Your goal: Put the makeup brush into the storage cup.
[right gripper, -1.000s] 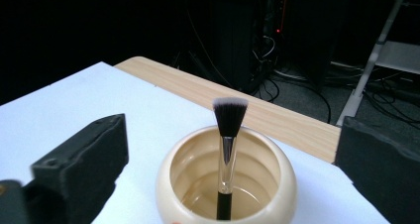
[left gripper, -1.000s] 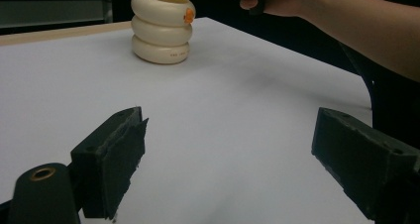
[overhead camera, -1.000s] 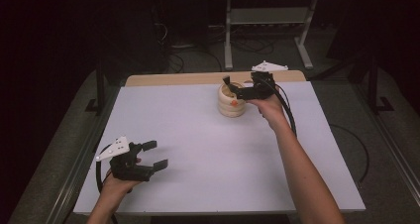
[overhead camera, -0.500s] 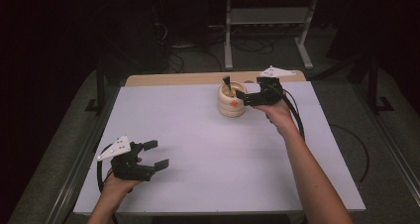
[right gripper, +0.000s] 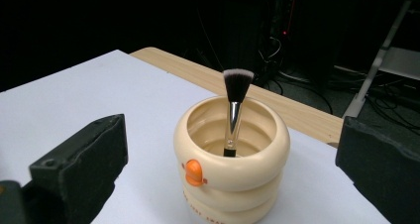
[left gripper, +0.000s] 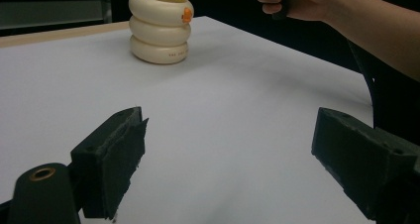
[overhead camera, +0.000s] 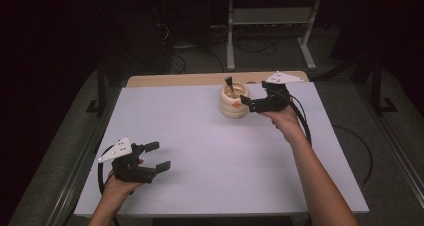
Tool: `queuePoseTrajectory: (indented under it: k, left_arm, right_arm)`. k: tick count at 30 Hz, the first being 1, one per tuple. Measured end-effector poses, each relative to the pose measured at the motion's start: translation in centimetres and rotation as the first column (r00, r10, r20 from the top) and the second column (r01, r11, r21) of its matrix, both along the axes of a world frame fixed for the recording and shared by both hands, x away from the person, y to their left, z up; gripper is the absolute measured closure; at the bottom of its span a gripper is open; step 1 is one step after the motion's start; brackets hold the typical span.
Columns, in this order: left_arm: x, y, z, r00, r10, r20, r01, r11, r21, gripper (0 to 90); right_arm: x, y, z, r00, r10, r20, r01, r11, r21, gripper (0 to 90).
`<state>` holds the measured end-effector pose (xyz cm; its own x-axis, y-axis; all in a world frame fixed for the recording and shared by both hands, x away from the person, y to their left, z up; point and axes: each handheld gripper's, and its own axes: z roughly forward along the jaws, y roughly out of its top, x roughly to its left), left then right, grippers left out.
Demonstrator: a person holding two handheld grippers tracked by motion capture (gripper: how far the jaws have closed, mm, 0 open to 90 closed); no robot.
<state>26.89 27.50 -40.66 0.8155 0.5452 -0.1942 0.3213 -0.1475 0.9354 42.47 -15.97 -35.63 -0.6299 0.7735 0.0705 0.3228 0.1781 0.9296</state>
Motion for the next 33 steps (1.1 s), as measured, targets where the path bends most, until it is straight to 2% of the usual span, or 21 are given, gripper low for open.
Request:
queuePoseTrajectory:
  k: [9,18,22,28,33]
  left_arm:
    - [0.0,-0.2,-0.1,1.0,0.001,-0.009,-0.001,1.0,-0.004,12.7]
    - [0.0,-0.2,0.0,1.0,-0.005,-0.008,0.005,0.9999,0.01,12.7]
    - [0.1,-0.3,-0.1,0.9999,-0.002,-0.01,0.002,1.0,0.004,12.7]
    - [0.1,-0.3,-0.2,1.0,-0.003,-0.006,0.003,1.0,0.008,12.7]
    - [0.1,-0.2,-0.1,1.0,0.001,-0.007,-0.001,1.0,0.004,12.7]
  right_arm:
    - [-1.4,-0.9,-0.5,1.0,0.004,0.0,-0.004,1.0,0.003,0.0]
    - [-2.8,-2.2,-1.1,1.0,-0.002,0.001,0.002,1.0,0.005,0.0]
    - [-3.8,-2.9,-1.3,0.9997,-0.007,0.025,0.007,0.9998,0.021,0.0]
    - [-4.9,-3.4,-1.5,0.9999,-0.004,0.017,0.003,0.9997,0.026,0.0]
    - [-5.6,-3.7,-1.8,0.9999,0.001,0.016,-0.001,1.0,0.008,0.0]
